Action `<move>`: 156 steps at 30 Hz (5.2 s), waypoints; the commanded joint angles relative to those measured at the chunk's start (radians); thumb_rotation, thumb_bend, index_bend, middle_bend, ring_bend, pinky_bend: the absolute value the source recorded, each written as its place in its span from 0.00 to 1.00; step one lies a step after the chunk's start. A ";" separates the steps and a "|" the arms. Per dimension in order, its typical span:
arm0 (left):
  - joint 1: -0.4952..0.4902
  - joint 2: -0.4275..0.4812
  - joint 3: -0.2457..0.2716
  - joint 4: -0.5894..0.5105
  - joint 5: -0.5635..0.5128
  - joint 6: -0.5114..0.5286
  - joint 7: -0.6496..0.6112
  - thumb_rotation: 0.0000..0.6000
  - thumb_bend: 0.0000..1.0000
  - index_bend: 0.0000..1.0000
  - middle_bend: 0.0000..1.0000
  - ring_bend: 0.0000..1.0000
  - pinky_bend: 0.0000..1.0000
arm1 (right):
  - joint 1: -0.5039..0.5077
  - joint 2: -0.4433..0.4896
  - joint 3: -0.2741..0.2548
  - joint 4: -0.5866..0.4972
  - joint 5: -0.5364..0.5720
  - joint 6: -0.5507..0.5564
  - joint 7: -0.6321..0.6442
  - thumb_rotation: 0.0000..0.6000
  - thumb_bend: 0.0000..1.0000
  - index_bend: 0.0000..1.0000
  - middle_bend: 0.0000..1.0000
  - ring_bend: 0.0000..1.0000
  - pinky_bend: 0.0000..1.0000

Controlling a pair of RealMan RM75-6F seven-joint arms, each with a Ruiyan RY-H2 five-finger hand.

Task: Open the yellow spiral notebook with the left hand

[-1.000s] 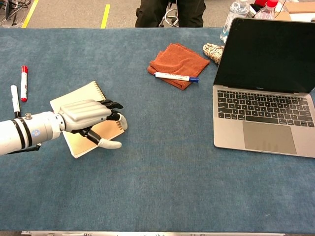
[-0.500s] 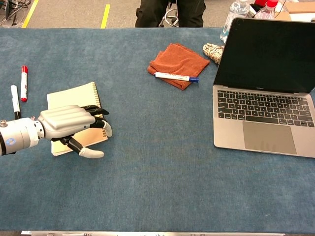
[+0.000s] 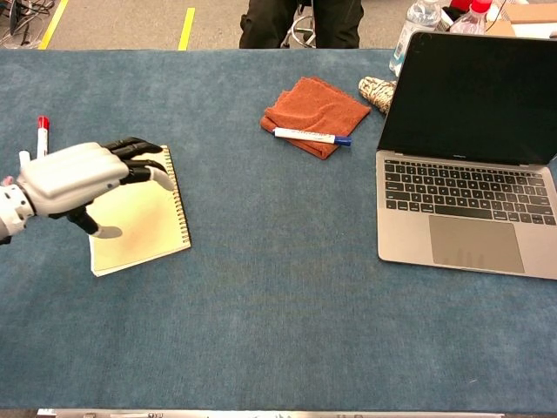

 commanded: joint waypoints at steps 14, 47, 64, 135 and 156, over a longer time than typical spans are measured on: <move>0.109 -0.138 0.075 0.489 0.163 0.235 -0.282 1.00 0.14 0.20 0.15 0.00 0.00 | 0.007 0.005 -0.003 -0.027 -0.010 -0.004 -0.028 1.00 0.19 0.14 0.18 0.10 0.18; 0.132 -0.312 0.087 0.779 0.161 0.267 -0.450 1.00 0.14 0.20 0.14 0.00 0.00 | 0.001 0.018 -0.006 -0.055 -0.002 0.000 -0.062 1.00 0.19 0.14 0.18 0.10 0.18; 0.107 -0.368 0.060 0.763 0.126 0.253 -0.569 1.00 0.14 0.20 0.14 0.00 0.00 | -0.003 0.011 -0.003 -0.042 0.003 0.004 -0.050 1.00 0.19 0.14 0.18 0.10 0.18; 0.031 -0.053 -0.016 0.146 0.128 0.185 -0.260 1.00 0.36 0.65 0.27 0.06 0.00 | -0.018 -0.002 0.000 -0.021 -0.021 0.053 -0.021 1.00 0.19 0.14 0.18 0.10 0.18; -0.090 -0.180 -0.080 0.024 0.018 -0.103 -0.031 1.00 0.36 0.28 0.17 0.06 0.00 | -0.044 -0.020 0.002 0.046 -0.001 0.077 0.050 1.00 0.19 0.14 0.18 0.10 0.18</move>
